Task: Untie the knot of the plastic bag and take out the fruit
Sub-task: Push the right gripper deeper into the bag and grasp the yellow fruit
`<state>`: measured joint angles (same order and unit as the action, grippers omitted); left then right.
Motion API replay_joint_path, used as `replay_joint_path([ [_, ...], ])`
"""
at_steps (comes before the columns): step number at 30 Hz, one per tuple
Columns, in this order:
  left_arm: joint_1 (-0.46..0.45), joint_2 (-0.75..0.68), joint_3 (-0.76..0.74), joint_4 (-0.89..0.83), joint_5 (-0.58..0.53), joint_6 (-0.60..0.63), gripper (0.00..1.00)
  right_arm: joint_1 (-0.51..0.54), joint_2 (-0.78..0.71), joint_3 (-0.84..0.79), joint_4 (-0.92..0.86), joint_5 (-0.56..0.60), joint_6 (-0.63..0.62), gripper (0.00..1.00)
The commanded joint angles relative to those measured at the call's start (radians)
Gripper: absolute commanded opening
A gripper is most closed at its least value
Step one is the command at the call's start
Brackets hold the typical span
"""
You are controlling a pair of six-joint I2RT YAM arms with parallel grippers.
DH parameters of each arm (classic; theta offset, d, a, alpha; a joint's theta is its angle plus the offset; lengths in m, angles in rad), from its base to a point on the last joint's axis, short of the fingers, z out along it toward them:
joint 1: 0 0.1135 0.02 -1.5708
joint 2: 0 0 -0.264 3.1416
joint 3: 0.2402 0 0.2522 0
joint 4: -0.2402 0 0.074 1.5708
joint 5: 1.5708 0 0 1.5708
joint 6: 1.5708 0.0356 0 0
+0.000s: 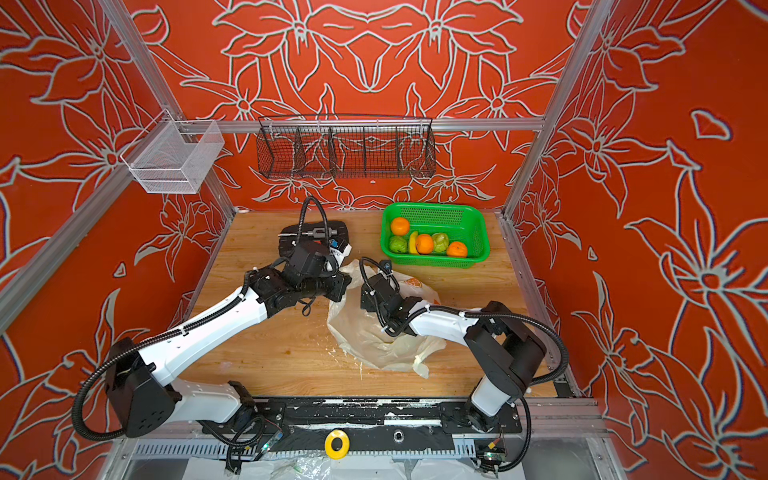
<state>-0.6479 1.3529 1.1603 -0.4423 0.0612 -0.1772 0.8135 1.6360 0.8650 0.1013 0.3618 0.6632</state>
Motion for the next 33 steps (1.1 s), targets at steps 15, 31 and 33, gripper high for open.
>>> replay_joint_path([
  [15,0.005,0.011,0.030,-0.021,0.009,0.001,0.00,-0.105,0.187,0.107,0.136,0.002,0.036,0.87],
  [31,0.005,0.017,0.036,-0.028,0.005,0.004,0.00,-0.125,0.263,0.175,0.129,-0.148,0.020,0.72],
  [33,0.005,0.017,0.035,-0.026,0.005,0.004,0.00,-0.126,0.250,0.171,0.123,-0.150,0.019,0.65],
])
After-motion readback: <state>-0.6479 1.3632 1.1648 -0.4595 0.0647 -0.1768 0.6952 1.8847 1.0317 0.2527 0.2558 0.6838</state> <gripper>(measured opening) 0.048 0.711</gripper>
